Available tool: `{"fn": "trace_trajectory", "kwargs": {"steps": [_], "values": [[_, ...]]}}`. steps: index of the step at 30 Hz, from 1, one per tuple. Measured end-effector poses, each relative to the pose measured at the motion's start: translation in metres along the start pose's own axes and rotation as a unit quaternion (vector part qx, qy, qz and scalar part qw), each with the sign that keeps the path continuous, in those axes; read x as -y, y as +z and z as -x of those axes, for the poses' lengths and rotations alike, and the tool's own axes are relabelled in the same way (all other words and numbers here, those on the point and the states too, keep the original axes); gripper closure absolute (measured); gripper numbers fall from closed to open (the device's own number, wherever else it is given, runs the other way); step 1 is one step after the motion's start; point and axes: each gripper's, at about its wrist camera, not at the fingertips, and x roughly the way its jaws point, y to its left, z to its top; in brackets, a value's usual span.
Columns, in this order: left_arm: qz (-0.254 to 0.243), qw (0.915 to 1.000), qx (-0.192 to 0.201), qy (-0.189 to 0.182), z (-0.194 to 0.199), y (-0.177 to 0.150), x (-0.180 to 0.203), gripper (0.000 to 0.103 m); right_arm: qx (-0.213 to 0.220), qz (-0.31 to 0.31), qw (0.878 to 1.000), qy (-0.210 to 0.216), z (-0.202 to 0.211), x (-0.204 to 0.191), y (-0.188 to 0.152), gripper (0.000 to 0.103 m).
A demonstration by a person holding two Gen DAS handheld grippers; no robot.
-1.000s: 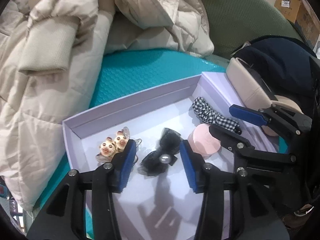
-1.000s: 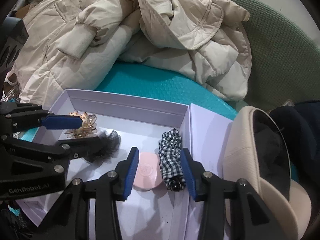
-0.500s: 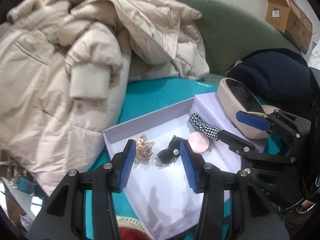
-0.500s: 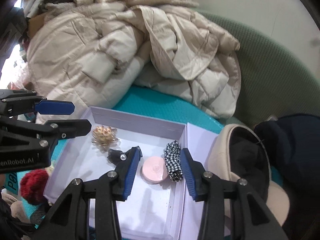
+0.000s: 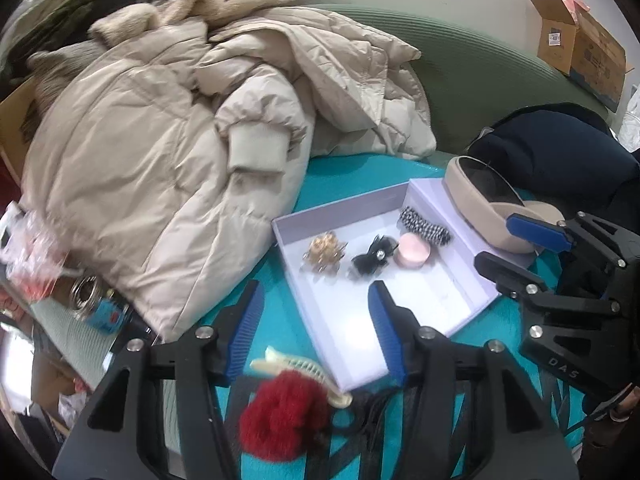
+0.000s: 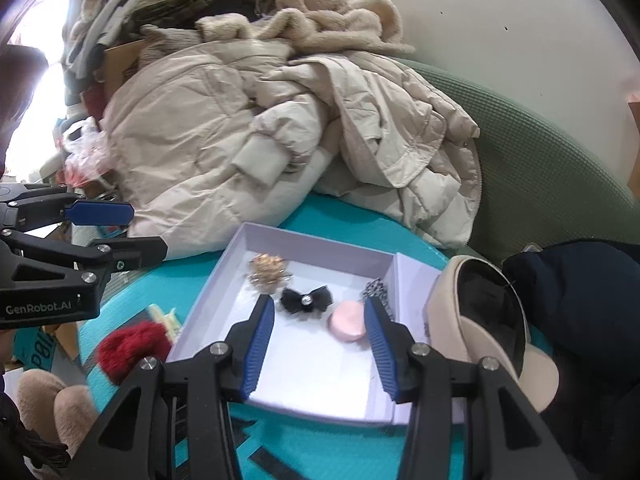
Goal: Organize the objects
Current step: 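Move the left tool to the red fuzzy scrunchie while the right tool approaches the black claw clip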
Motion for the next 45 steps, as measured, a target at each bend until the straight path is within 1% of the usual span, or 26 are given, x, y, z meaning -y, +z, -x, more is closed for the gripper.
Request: {"fn": "trace_trajectory", "kwargs": {"steps": [2, 7, 13, 19, 24, 26, 30, 34, 39, 42, 45], "values": [[0.007, 1.0000, 0.003, 0.003, 0.009, -0.012, -0.005, 0.046, 0.001, 0.000, 1.000, 0.003, 0.009, -0.007, -0.005, 0.055], [0.016, 0.9998, -0.001, 0.009, 0.027, -0.044, -0.014, 0.045, -0.003, -0.008, 1.000, 0.011, 0.026, -0.022, -0.025, 0.052], [0.021, 0.9996, -0.012, 0.017, 0.037, -0.080, -0.020, 0.044, -0.019, -0.024, 0.999, 0.023, 0.031, -0.032, -0.054, 0.051], [0.032, 0.9990, -0.023, 0.019, 0.036, -0.112, -0.023, 0.040, -0.034, -0.038, 0.998, 0.038, 0.026, -0.043, -0.081, 0.049], [0.055, 0.9977, -0.040, 0.002, 0.025, -0.139, -0.029, 0.040, -0.051, -0.045, 0.996, 0.048, 0.018, -0.050, -0.096, 0.049], [0.061, 0.9971, -0.044, 0.001, 0.021, -0.148, -0.032, 0.040, -0.055, -0.047, 0.996, 0.055, 0.015, -0.052, -0.102, 0.049], [0.076, 0.9958, -0.051, -0.004, 0.009, -0.161, -0.040, 0.040, -0.062, -0.040, 0.995, 0.067, 0.008, -0.060, -0.111, 0.046], [0.088, 0.9941, -0.059, -0.021, -0.003, -0.171, -0.045, 0.040, -0.070, -0.042, 0.994, 0.078, -0.001, -0.065, -0.117, 0.043], [0.094, 0.9924, -0.073, -0.032, -0.019, -0.175, -0.048, 0.040, -0.085, -0.044, 0.991, 0.094, -0.017, -0.071, -0.124, 0.043], [0.091, 0.9922, -0.079, -0.031, -0.028, -0.173, -0.051, 0.040, -0.092, -0.047, 0.990, 0.099, -0.026, -0.074, -0.125, 0.037], [0.086, 0.9925, -0.079, -0.035, -0.036, -0.170, -0.055, 0.040, -0.098, -0.051, 0.988, 0.107, -0.035, -0.076, -0.123, 0.036]]}}
